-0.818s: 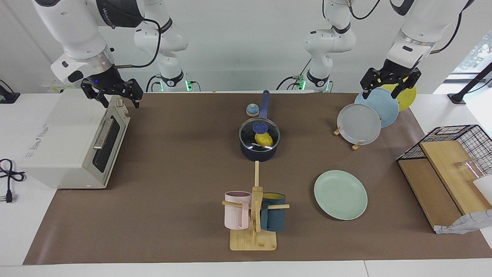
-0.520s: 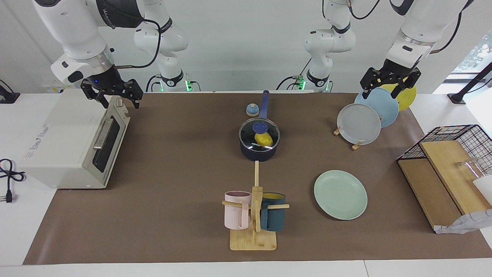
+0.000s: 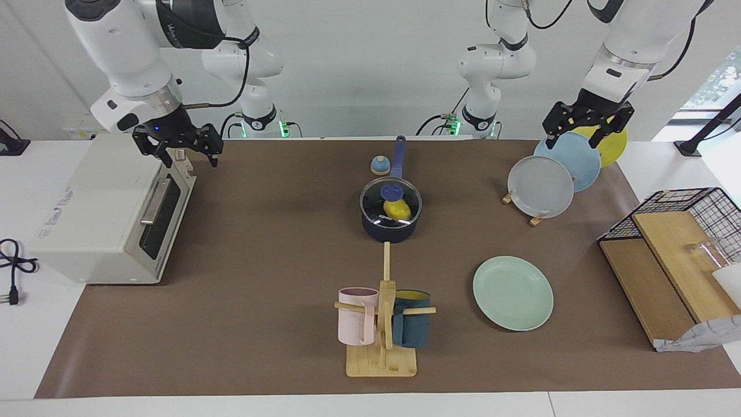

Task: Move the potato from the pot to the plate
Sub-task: 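Move the right gripper over the glass lid on the black saucepan, then lower the right gripper and grasp the glass lid's knob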

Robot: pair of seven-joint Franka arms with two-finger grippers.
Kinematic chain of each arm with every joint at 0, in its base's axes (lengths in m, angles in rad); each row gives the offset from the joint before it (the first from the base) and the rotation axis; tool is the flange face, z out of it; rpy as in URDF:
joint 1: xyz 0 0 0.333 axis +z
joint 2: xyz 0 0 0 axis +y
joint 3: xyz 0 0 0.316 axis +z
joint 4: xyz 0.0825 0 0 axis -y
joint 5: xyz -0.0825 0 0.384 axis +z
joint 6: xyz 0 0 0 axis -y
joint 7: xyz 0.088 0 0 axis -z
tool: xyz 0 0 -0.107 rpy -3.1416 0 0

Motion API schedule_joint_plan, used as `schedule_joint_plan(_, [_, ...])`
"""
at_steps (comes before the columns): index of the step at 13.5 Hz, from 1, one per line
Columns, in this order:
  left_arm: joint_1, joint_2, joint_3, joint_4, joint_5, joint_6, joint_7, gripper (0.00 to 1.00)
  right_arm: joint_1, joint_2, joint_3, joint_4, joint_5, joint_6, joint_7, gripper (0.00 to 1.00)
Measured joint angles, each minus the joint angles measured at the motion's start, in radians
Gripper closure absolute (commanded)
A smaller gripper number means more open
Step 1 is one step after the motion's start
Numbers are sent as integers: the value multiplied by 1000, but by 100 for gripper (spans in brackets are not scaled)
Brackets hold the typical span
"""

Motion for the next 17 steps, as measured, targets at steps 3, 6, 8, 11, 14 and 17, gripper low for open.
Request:
schedule_joint_plan(3, [0,0,0,0,0,0,0,0,160,4,5,-17,4,39,113,0])
schedule_joint_plan(6, [0,0,0,0,0,0,0,0,405,91,12,6,3,117,405,0])
schedule_joint_plan(8, [0,0,0,0,0,0,0,0,521,171,14,32,3,185,545,0])
schedule_joint_plan(11, [0,0,0,0,0,0,0,0,630,247,14,29,2,309,654,0])
schedule_joint_plan(14, [0,0,-1,0,0,0,0,0,660,277,12,16,2,370,688,0])
schedule_joint_plan(17, [0,0,-1,0,0,0,0,0,688,296,10,-21,2,420,694,0])
